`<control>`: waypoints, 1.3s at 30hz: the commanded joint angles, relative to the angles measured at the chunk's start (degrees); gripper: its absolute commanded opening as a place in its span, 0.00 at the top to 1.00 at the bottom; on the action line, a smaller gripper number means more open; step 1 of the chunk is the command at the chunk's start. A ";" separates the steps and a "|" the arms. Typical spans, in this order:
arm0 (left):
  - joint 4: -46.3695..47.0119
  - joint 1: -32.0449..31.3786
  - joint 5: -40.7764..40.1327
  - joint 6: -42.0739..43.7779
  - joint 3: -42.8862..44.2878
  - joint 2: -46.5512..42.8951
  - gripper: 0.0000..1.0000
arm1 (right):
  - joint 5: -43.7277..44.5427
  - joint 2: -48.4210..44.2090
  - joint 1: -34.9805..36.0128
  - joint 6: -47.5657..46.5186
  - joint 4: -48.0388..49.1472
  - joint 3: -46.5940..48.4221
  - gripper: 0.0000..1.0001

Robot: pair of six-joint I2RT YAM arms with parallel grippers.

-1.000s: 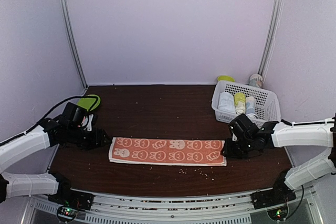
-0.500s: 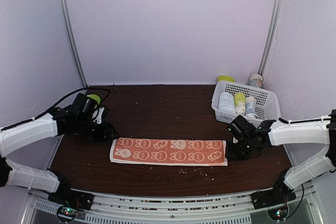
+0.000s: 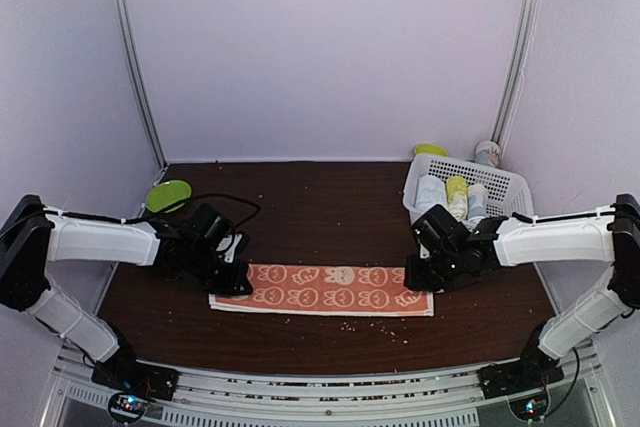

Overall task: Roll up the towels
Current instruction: Smooth out the towel at the center of the board.

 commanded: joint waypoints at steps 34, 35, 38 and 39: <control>-12.25 -6.34 -16.37 0.33 14.61 -3.06 0.72 | 3.97 -14.19 -0.32 1.58 -9.61 -7.65 0.71; -11.34 -5.16 -15.37 0.63 14.91 -1.49 0.71 | 3.88 -13.76 -0.34 1.75 -9.48 -6.86 0.71; -8.51 -2.95 -12.94 0.82 15.48 2.34 0.69 | 3.72 -12.16 0.18 2.07 -8.69 -5.25 0.72; -7.50 -2.82 -11.86 1.23 16.05 3.42 0.69 | 3.49 -11.72 0.28 2.27 -8.11 -5.00 0.72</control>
